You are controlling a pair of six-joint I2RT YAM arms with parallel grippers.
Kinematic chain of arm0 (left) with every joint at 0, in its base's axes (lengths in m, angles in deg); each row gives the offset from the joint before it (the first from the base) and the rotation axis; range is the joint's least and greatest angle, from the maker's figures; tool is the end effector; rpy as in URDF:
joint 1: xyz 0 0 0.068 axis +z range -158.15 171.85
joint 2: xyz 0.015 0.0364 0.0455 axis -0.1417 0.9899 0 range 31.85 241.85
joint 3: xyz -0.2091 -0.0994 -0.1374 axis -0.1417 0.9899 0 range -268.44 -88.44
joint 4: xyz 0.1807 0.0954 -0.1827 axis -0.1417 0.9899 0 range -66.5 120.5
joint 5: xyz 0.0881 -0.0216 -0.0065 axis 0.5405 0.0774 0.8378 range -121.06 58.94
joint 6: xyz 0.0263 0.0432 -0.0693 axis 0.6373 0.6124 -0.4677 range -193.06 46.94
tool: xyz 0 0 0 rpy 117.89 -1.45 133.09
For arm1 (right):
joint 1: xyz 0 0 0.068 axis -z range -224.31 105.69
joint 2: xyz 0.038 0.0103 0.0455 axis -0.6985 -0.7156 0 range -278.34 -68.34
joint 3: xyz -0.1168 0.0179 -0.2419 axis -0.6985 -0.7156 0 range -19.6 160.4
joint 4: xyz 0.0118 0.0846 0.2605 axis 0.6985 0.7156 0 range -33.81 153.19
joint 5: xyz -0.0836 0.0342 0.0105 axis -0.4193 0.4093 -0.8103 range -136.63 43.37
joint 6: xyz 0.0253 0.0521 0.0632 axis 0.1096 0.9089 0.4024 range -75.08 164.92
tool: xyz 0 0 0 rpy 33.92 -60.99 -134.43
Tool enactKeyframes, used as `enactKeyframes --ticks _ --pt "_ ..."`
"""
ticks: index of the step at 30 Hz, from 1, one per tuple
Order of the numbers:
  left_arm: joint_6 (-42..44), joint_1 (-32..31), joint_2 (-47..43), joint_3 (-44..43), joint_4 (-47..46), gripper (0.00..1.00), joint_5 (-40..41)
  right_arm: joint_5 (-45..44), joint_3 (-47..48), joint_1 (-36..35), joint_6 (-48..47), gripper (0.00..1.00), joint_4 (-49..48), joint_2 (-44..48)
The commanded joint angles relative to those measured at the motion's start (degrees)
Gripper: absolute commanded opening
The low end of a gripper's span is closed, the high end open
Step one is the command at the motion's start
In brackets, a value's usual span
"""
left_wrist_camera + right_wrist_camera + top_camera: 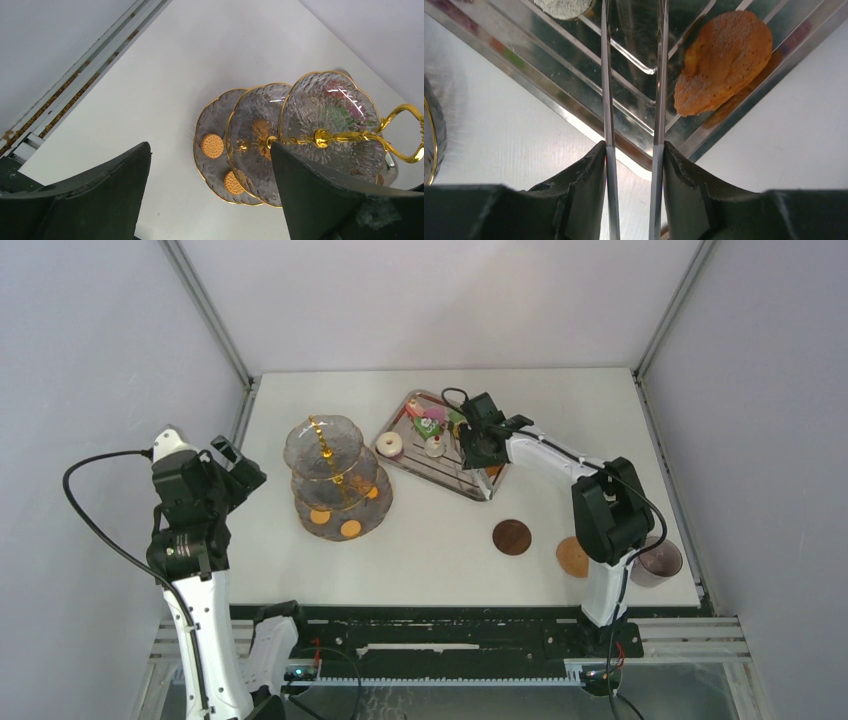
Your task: Serve the afternoon tea
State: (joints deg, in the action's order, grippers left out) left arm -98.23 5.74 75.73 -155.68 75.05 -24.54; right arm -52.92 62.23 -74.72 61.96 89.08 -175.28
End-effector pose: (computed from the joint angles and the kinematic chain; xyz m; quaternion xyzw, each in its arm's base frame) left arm 0.1700 0.0510 0.3810 -0.3139 0.7976 -0.0018 0.5151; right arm 0.3788 0.2128 0.1807 -0.0968 0.9551 0.0624 0.2731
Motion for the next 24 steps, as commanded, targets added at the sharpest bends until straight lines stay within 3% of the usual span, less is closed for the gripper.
enactKeyframes --ticks 1,16,24 --pt "1.65 -0.34 0.13 -0.42 -2.18 0.93 1.57 -0.43 5.23 0.65 0.36 0.49 -1.12 -1.92" --pt "1.79 -0.35 0.31 -0.23 -1.95 0.95 2.82 -5.65 4.83 -0.44 0.42 0.58 0.33 -1.86" --pt "1.79 -0.35 0.45 -1.03 -1.48 0.95 2.78 -5.39 10.71 0.06 -0.75 0.59 1.20 -6.88"
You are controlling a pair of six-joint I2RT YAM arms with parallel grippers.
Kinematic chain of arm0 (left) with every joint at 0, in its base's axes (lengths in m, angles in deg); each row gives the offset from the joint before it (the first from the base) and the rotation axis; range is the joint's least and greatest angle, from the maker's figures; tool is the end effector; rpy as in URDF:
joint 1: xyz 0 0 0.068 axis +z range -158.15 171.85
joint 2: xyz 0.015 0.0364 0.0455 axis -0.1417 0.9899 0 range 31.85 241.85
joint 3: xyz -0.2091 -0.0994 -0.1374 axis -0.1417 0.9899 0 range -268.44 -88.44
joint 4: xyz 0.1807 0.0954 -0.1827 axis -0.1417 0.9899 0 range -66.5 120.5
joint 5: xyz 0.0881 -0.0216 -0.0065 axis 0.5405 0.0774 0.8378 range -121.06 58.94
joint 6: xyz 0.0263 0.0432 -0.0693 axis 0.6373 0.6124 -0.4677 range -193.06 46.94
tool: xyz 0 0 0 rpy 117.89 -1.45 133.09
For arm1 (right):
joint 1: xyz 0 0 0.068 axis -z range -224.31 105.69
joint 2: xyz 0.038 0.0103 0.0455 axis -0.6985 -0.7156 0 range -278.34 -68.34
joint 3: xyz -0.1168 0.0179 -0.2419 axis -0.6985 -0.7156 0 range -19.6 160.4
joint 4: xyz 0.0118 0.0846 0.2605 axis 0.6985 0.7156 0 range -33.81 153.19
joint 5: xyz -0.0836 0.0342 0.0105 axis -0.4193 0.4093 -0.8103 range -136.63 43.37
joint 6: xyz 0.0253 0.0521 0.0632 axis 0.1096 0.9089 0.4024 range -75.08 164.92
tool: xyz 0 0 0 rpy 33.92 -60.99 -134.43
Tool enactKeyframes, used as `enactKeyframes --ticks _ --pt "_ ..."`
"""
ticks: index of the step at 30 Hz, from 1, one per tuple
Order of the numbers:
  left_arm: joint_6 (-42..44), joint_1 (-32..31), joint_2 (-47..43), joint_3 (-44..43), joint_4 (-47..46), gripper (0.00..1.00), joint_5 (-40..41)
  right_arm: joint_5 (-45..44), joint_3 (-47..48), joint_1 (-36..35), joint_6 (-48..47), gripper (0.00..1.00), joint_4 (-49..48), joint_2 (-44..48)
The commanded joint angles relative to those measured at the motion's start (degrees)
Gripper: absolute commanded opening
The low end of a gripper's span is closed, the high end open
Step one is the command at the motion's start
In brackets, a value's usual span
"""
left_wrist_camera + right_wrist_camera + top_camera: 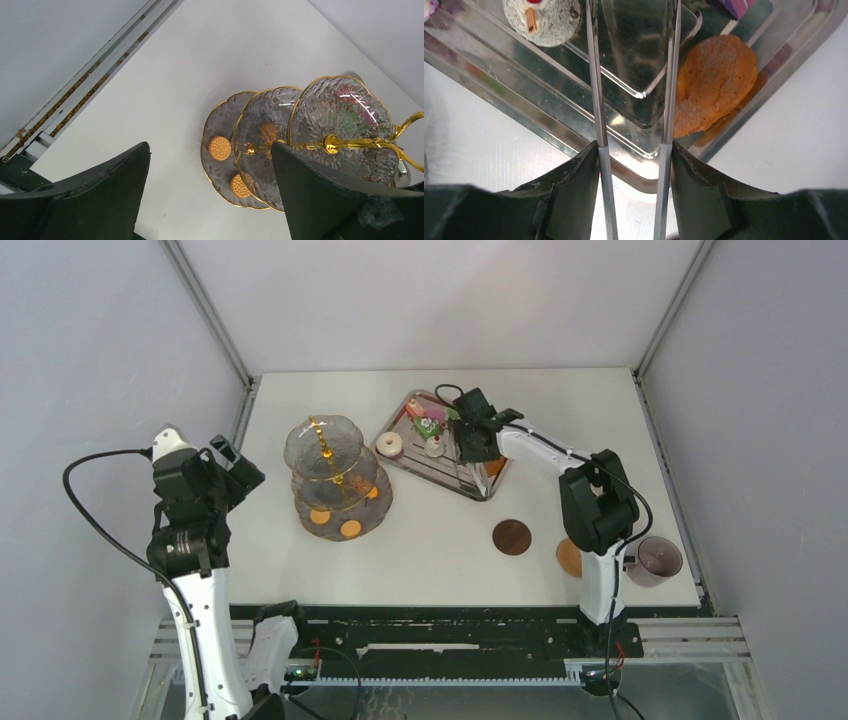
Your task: Serve the afternoon tea
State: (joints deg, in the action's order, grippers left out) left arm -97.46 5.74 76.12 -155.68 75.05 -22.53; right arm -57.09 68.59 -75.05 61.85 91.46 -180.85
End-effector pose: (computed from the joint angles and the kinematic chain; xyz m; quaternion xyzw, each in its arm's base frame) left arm 0.1709 0.0539 0.3801 -0.3171 0.7975 0.0170 0.5130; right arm 0.3981 0.2209 0.1743 -0.0918 0.9569 0.0251 0.2744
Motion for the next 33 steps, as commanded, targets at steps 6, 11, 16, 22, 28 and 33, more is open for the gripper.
enactKeyframes --ticks 6,11,16,22,28,33 --pt "1.12 -0.35 0.02 -0.93 -1.28 0.95 1.20 0.04 6.29 0.86 -0.62 0.58 -1.56 -3.38" --pt "1.10 -0.38 0.19 -1.00 -1.30 0.95 1.27 0.35 5.77 0.53 -0.99 0.51 -1.24 -2.10" --pt "1.11 -0.35 0.29 -0.92 -1.27 0.95 1.18 0.43 1.32 -0.41 -1.61 0.45 -2.21 3.07" --pt "1.03 -0.35 0.04 -0.91 -1.26 0.95 0.80 0.42 -5.70 -1.50 -1.19 0.42 -2.35 11.80" --pt "0.00 -0.35 0.10 -1.29 -0.77 0.95 -2.24 0.57 -8.89 -2.86 -2.09 0.38 0.63 18.56" --pt "-0.45 -0.35 0.10 -1.58 -0.54 0.95 -2.02 2.30 -10.31 -7.73 -4.06 0.38 0.78 23.10"
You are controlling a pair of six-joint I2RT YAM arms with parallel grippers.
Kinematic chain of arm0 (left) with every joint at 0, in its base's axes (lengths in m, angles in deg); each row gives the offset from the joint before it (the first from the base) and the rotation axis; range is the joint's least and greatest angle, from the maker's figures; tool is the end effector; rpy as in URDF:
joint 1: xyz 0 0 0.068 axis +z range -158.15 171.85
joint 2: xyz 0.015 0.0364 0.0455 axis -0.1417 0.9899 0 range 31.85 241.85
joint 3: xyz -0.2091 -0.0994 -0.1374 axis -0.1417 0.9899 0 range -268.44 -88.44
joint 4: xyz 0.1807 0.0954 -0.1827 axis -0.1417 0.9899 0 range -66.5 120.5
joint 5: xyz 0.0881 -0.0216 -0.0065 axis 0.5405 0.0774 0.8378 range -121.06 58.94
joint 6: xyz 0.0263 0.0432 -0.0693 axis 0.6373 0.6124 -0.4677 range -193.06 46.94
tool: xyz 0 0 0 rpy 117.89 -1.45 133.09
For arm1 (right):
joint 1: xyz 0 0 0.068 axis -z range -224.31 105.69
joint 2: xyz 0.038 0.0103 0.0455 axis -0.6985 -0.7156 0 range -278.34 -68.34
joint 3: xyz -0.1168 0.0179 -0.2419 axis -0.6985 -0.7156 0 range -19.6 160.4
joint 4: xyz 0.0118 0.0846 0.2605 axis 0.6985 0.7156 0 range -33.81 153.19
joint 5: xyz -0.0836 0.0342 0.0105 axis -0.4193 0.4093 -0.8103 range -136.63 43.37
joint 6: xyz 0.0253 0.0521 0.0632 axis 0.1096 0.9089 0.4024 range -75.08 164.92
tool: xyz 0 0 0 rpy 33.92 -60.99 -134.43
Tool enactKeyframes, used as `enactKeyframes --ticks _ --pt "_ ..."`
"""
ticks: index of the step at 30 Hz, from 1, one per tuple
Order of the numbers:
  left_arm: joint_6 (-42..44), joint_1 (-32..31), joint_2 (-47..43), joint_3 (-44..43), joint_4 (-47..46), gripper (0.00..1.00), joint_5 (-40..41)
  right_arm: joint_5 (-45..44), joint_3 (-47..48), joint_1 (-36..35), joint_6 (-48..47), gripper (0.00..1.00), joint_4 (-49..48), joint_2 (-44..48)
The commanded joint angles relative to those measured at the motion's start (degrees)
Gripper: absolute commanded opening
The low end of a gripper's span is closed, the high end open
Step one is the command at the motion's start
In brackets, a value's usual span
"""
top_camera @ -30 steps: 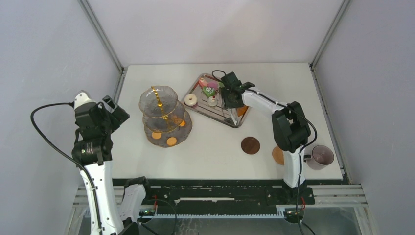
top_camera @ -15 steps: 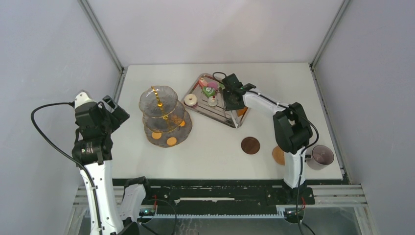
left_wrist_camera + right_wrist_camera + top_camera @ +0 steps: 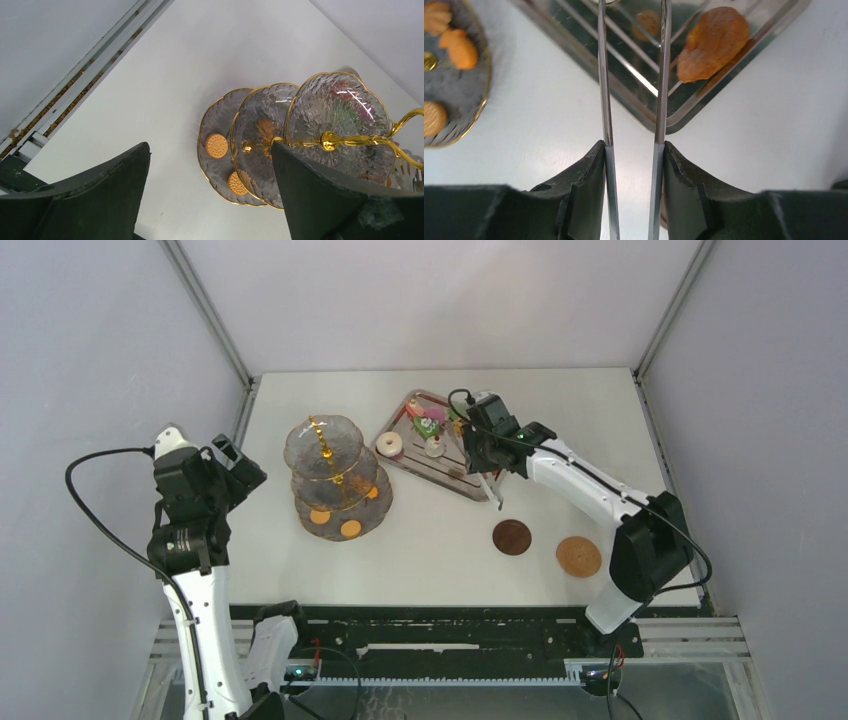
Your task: Serve the afternoon tea
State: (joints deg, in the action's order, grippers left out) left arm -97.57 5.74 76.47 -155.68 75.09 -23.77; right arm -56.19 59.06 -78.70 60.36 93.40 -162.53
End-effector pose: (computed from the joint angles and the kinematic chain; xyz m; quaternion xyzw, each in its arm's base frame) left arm 0.1730 0.0528 0.3789 -0.3133 0.8013 0.0076 0.5096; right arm 0.3323 0.2123 0.2435 -0.1292 0.9358 0.0625 0.3219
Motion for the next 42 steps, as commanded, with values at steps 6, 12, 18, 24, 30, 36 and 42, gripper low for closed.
enactKeyframes --ticks 6,12,18,24,30,36,42 --pt "-1.67 -0.35 -1.07 -2.67 -0.08 0.95 -2.84 4.48 -1.56 -10.75 -2.81 0.39 -0.92 6.19" --pt "-1.92 -0.31 -1.82 -2.94 1.53 0.94 -2.12 6.32 -2.98 -15.88 -5.58 0.38 -4.09 5.72" --pt "-1.88 -0.33 -3.09 -2.99 2.10 0.94 -1.45 8.52 -2.89 -17.57 -5.25 0.38 -5.53 4.22" --pt "-1.59 -0.36 -3.29 -3.46 2.32 0.95 -1.28 8.67 -1.12 -19.94 -5.65 0.39 -4.80 0.83" --pt "-1.77 -0.31 -4.34 -3.15 1.62 0.95 -1.18 8.07 0.07 -21.66 -5.57 0.39 -4.76 -0.93" --pt "-1.61 -0.31 -4.32 -3.18 1.89 0.95 -1.78 7.25 4.80 -23.97 -6.26 0.39 -2.43 -4.73" --pt "-1.18 -0.40 -4.92 -3.13 2.36 0.95 -1.26 7.43 8.22 -24.96 -6.23 0.42 -2.08 -8.90"
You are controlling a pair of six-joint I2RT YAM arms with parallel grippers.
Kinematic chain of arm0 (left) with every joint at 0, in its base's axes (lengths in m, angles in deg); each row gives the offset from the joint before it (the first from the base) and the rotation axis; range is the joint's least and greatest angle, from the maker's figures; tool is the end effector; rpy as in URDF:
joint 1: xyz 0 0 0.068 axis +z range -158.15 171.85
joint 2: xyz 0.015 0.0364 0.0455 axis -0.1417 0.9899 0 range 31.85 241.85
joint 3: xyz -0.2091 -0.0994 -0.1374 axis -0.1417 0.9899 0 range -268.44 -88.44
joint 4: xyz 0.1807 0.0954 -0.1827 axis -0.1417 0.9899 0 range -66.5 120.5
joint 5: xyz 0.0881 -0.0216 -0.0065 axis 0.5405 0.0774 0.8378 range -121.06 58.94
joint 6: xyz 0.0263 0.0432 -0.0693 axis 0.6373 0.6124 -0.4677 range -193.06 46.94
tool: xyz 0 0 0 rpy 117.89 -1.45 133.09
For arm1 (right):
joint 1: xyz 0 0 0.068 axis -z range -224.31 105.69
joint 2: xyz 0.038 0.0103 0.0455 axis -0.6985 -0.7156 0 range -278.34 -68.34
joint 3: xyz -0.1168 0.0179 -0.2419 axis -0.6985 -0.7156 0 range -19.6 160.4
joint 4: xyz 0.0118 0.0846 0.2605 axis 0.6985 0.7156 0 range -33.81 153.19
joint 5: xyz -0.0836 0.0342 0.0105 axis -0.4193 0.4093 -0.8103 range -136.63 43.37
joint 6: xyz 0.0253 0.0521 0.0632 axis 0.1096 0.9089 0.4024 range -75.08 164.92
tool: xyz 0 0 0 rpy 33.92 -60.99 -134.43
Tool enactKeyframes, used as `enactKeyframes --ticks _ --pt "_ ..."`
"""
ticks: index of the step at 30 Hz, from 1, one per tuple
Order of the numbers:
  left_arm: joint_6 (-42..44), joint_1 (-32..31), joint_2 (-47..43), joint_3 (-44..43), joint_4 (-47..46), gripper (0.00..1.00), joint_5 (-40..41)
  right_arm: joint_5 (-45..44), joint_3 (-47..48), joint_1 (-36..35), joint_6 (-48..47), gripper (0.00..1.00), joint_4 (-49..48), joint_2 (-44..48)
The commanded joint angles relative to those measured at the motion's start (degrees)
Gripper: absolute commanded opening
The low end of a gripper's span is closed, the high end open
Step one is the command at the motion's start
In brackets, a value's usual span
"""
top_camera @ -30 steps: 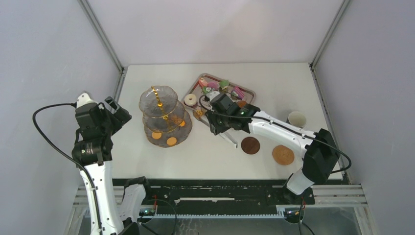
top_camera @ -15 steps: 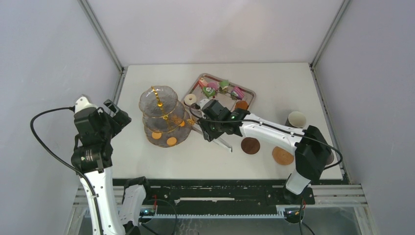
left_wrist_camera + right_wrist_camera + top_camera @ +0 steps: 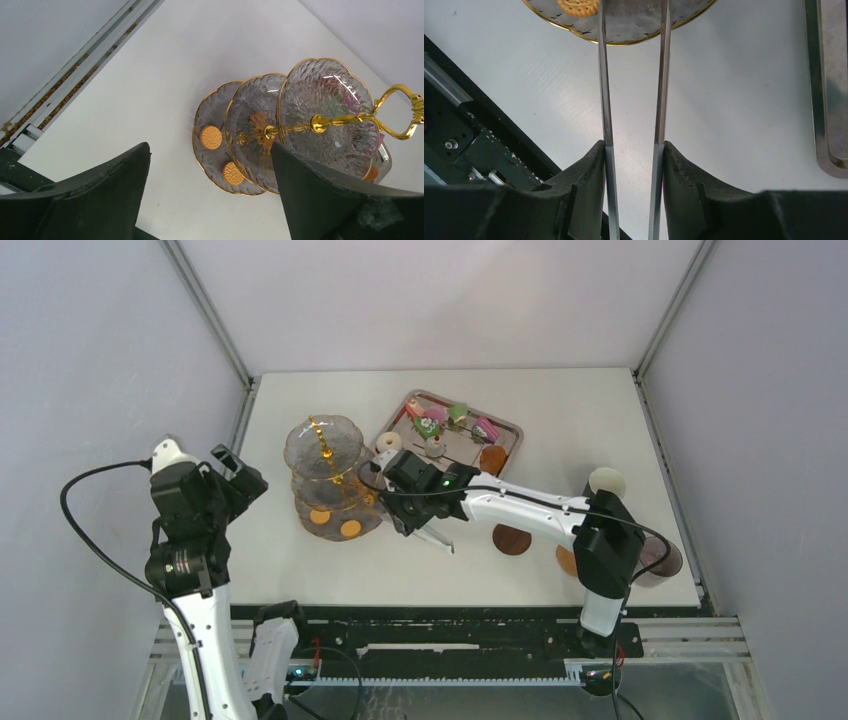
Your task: Serve the afternoon tea
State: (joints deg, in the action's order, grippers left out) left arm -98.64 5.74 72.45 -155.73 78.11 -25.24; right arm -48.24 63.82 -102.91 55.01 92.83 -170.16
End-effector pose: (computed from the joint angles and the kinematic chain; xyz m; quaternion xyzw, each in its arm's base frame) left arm 0.1517 0.0455 0.3826 -0.3136 0.7966 -0.0092 0.5167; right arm 0.2223 0.3602 0.2211 -0.3880 0.8713 0.1583 0.2555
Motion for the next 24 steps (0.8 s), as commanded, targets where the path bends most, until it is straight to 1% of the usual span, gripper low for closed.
enactKeyframes --ticks 1,2,4,7,10,14,15,17,22,24 --pt "0.18 -0.36 -1.04 -3.07 -0.59 0.95 0.73 -1.07 4.64 -0.79 -0.45 0.42 -0.22 -2.02" --pt "0.42 -0.31 -1.31 -3.05 -0.54 0.95 1.55 -1.14 5.59 -0.86 -0.27 0.43 0.68 -2.64" --pt "0.87 -0.35 -1.84 -3.11 -0.42 0.95 2.99 -1.03 5.98 -1.02 -0.25 0.48 1.13 -2.97" --pt "0.77 -0.28 -1.84 -2.94 -0.35 0.95 2.96 -1.10 4.88 -1.26 -0.50 0.56 0.06 -2.47" --pt "0.82 -0.28 -2.01 -2.23 -0.76 0.95 2.40 -1.91 5.43 -1.26 -0.40 0.58 1.37 -2.82" --pt "1.14 -0.35 -1.97 -1.95 -0.65 0.95 3.17 -2.13 4.02 -1.26 -0.85 0.58 0.56 -1.53" --pt "1.03 -0.35 -1.96 -1.97 -0.72 0.95 3.08 -2.55 3.44 -1.28 -0.86 0.57 0.27 -0.83" --pt "0.76 -0.31 -1.88 -1.94 -0.76 0.95 2.90 -3.60 1.91 -1.32 -0.90 0.49 -0.54 1.13" --pt "0.67 -0.29 -1.28 -2.09 -1.31 0.95 2.35 -7.71 -2.10 -0.66 0.23 0.24 -1.13 7.00" --pt "0.89 -0.35 -1.01 -2.32 -1.45 0.95 2.41 -8.92 -3.41 -0.02 0.54 0.17 -1.14 9.13"
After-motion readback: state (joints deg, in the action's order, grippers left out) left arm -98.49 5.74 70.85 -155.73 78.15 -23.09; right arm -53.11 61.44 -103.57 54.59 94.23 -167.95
